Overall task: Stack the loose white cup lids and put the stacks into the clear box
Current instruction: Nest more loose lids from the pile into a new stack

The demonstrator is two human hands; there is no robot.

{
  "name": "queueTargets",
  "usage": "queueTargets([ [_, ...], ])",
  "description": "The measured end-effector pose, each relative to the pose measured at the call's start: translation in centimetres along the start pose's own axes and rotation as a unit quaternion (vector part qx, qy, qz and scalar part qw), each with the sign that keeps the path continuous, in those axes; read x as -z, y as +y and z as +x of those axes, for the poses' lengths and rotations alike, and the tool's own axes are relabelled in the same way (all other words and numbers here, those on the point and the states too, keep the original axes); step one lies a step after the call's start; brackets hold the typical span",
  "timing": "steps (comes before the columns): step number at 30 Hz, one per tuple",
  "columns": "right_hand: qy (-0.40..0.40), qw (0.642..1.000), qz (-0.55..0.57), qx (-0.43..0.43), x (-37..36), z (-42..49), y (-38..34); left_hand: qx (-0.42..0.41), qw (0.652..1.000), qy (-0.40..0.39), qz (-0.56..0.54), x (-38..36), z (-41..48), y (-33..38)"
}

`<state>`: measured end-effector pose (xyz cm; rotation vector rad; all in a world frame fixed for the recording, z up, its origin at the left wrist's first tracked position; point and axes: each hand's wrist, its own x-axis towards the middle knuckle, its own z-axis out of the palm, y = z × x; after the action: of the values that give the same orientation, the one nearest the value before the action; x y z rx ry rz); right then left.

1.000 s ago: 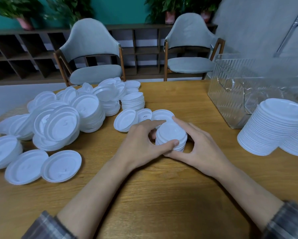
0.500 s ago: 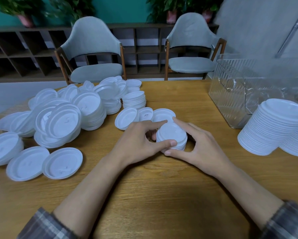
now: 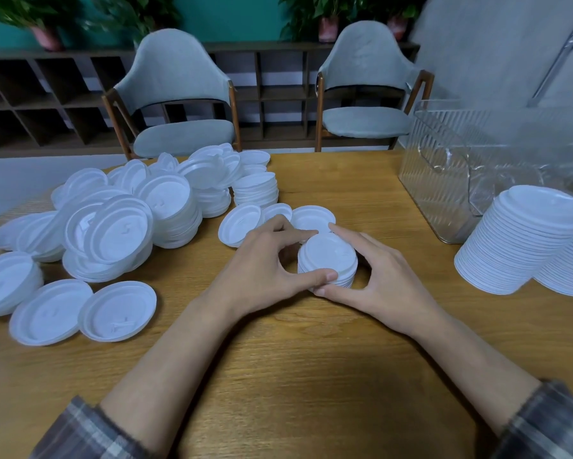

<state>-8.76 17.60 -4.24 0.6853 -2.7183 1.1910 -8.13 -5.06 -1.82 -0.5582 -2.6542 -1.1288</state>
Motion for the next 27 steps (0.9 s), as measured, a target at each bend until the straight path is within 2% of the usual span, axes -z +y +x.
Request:
queueTargets([
  [6,0.002,1.000,-0.006,0.000,-0.01,-0.04,-0.08,0.008,1.000,0.010,-0.019,-0.50,0.02,0.38],
  [12,0.001,1.000,0.003,0.005,0.00,-0.02,-0.06,0.014,0.998,0.051,-0.034,-0.83,-0.12,0.70],
  [18,0.000,1.000,0.005,0.000,0.09,-0.02,-0.20,0.025,0.998,0.021,-0.050,-0.41,0.08,0.58],
  [27,-0.009,1.000,0.010,-0.004,0.18,-0.01,-0.33,0.023,0.998,0.018,-0.048,-0.49,0.07,0.45],
])
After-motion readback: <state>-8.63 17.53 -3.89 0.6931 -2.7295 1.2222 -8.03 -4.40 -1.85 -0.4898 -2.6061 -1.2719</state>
